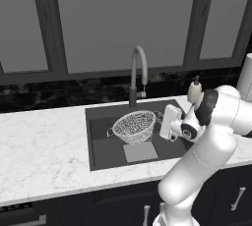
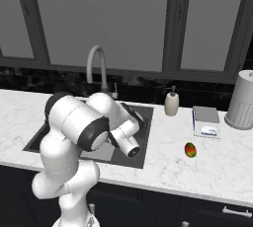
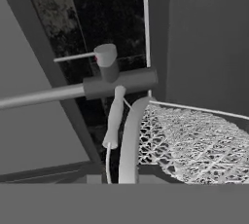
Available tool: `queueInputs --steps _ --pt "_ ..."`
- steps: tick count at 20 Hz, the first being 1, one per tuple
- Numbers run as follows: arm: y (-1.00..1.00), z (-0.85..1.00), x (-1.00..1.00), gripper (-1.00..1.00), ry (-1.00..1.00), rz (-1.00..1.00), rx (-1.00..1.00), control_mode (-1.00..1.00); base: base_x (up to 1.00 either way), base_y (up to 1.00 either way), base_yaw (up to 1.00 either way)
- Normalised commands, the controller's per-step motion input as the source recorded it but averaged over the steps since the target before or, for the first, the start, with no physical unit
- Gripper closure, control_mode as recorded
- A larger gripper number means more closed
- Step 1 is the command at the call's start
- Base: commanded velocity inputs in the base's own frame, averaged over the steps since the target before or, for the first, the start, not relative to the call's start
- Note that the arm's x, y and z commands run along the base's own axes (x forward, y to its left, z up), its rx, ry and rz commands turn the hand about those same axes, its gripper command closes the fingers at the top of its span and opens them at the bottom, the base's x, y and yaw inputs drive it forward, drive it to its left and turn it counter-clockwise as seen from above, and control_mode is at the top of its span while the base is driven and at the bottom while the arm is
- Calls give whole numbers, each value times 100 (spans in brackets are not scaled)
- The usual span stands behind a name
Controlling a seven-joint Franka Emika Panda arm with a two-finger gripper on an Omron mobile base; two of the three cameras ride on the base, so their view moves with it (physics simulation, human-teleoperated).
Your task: Put the colander in the sink, put the mango in the colander, and turn on the sink faucet and pour water over the colander.
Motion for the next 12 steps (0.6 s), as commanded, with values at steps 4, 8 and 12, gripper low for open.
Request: queueInputs --steps 4,8,12 --pt "-2 -45 0 100 0 7 -1 -100 0 0 0" --pt "-7 -45 0 100 0 7 -1 -100 0 0 0" --pt "0 -34 0 100 7 5 0 -100 0 0 0"
